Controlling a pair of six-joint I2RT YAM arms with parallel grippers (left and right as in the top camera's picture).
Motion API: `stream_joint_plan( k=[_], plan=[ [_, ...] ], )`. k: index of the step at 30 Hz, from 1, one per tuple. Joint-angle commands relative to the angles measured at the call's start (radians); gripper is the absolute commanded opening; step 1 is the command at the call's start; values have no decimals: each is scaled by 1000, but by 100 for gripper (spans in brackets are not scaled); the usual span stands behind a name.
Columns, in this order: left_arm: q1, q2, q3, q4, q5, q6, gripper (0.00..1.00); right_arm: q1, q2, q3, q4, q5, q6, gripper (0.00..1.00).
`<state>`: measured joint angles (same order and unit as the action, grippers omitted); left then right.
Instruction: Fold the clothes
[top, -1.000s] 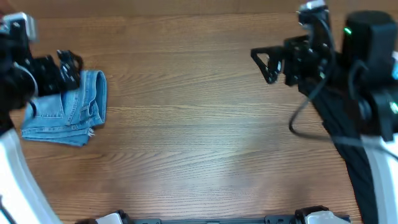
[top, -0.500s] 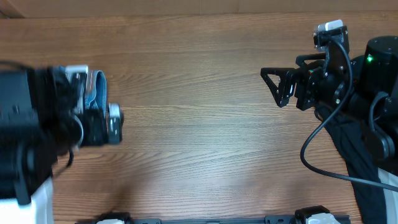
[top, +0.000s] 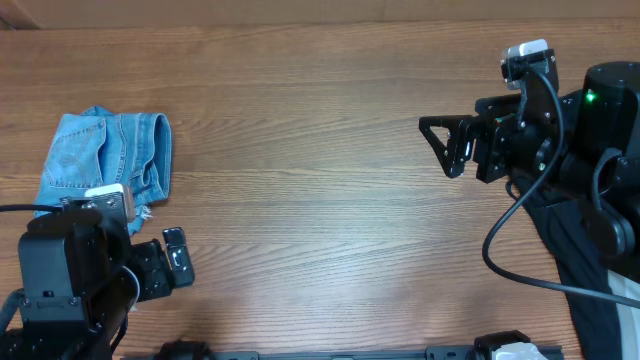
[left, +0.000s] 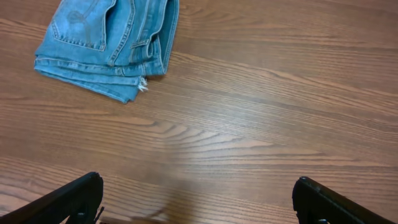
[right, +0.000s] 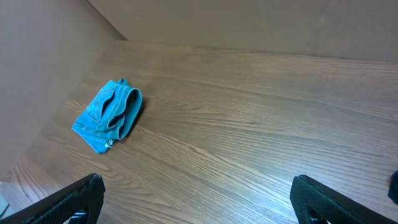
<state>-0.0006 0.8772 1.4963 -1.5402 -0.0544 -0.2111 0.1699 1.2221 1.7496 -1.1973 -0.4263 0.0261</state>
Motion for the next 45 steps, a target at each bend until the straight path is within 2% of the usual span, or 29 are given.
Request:
stream_joint_plan(
  k=[1,6,9,12,17,20,24,28,34,40,45],
  plan=[
    [-6,-2,-5,0,-16,-22,100,-5,-8,11,5,7,0,100],
    [-6,-2,-5,0,-16,-22,100,-4,-31,10,6,11,-2,100],
    [-6,-2,-5,0,-16,-21,100,-4,-79,-8,16,127,-5,100],
    [-6,-2,-5,0,-16,-21,100,-4,-163,-79,125,233,-30,100],
    [-6,-2,-5,0,-16,-21,100,-8,-335,-381,445,272,-208,100],
    [-6,-2,-5,0,-16,-21,100,-19,-452,-600,562,243,-209,100],
    [-6,-2,-5,0,-16,-22,100,-20,-610,-859,606,208,-209,100],
    [-6,-1,-5,0,-16,-21,100,-20,-754,-1043,615,185,-200,100],
    [-6,-2,-5,0,-16,-21,100,-20,-969,-1291,684,189,-114,100],
    [-6,-2,-5,0,-16,-22,100,-20,-1096,-1518,836,189,-26,100],
    [-6,-2,-5,0,-16,-22,100,-20,-1147,-1612,906,189,31,100]
  ],
)
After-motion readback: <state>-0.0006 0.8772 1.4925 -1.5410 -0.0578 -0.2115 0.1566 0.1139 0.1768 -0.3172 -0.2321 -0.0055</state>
